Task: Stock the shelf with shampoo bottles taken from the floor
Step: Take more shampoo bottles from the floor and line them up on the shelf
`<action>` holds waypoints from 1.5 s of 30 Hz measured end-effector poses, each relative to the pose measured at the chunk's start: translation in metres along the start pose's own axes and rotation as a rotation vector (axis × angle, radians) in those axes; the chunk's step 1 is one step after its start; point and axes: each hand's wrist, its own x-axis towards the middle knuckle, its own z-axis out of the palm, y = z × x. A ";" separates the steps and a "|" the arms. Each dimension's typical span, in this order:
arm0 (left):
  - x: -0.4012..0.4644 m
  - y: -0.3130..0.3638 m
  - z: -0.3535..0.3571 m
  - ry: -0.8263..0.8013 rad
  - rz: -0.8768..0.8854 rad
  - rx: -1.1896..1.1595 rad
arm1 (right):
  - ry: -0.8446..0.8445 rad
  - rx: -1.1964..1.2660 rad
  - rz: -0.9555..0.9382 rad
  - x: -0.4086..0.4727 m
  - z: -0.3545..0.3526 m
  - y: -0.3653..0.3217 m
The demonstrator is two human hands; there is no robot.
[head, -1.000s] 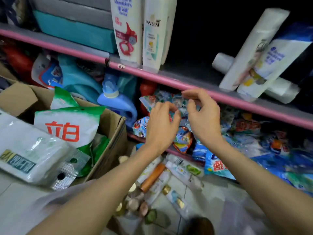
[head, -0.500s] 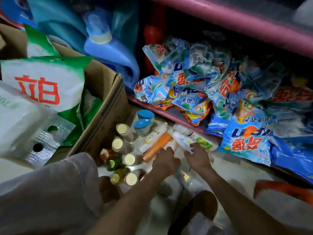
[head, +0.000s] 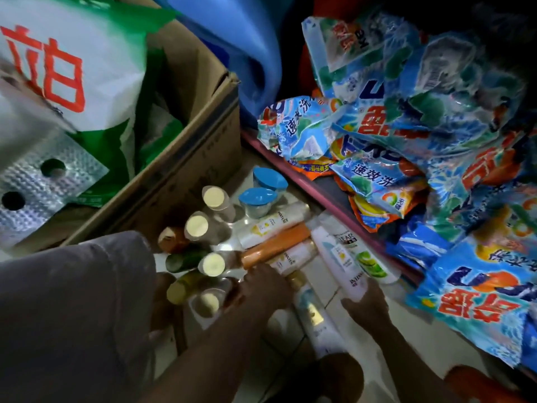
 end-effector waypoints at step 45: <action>-0.031 0.013 0.007 -0.189 -0.076 -0.439 | 0.103 -0.856 -0.486 0.054 0.034 -0.180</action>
